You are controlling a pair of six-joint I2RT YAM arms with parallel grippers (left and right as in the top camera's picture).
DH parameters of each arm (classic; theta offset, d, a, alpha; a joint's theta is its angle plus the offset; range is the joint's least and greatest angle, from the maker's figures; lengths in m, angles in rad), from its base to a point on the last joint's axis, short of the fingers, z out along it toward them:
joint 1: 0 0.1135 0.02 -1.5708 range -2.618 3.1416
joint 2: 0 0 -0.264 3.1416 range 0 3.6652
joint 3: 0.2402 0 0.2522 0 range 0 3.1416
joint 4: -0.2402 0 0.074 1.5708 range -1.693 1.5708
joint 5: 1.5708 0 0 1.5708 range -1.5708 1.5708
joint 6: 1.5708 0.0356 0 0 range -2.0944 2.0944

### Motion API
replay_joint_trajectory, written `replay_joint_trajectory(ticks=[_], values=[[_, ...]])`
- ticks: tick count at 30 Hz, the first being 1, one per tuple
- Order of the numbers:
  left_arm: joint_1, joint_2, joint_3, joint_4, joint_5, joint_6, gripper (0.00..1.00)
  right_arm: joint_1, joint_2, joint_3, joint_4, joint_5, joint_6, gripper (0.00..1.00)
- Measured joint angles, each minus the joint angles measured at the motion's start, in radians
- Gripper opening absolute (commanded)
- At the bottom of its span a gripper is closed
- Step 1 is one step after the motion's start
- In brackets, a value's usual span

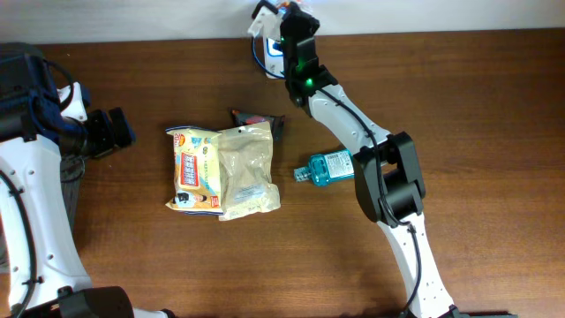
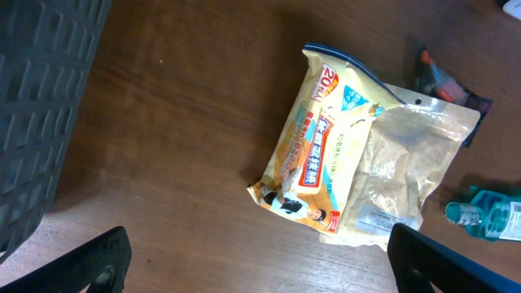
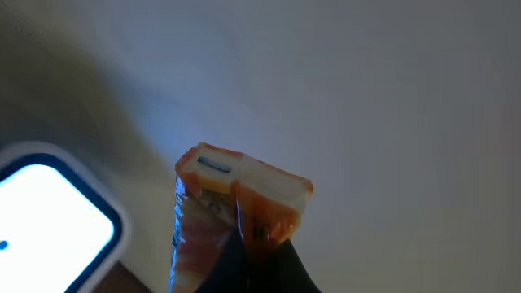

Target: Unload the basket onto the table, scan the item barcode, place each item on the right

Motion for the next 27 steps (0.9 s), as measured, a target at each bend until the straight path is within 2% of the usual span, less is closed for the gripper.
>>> replay_joint_trajectory(ticks=[6, 11, 15, 21, 27], values=[[0.000, 0.000, 0.000, 0.000, 0.000, 0.000, 0.99, -0.055, 0.000, 0.001, -0.051, 0.220, 0.244, 0.04], [0.000, 0.000, 0.000, 0.000, 0.000, -0.001, 0.99, -0.161, -0.014, 0.002, -0.283, 0.298, 0.445, 0.04], [0.000, 0.000, 0.000, 0.000, 0.000, -0.003, 0.99, -0.263, -0.088, 0.000, -0.521, 0.281, 0.690, 0.04], [0.000, 0.000, 0.000, 0.000, 0.000, -0.003, 0.99, -0.504, -0.260, 0.007, -0.835, 0.220, 1.016, 0.04], [0.000, 0.000, 0.000, 0.000, 0.000, -0.003, 0.99, -0.796, -0.276, 0.003, -1.039, 0.151, 1.144, 0.04]])
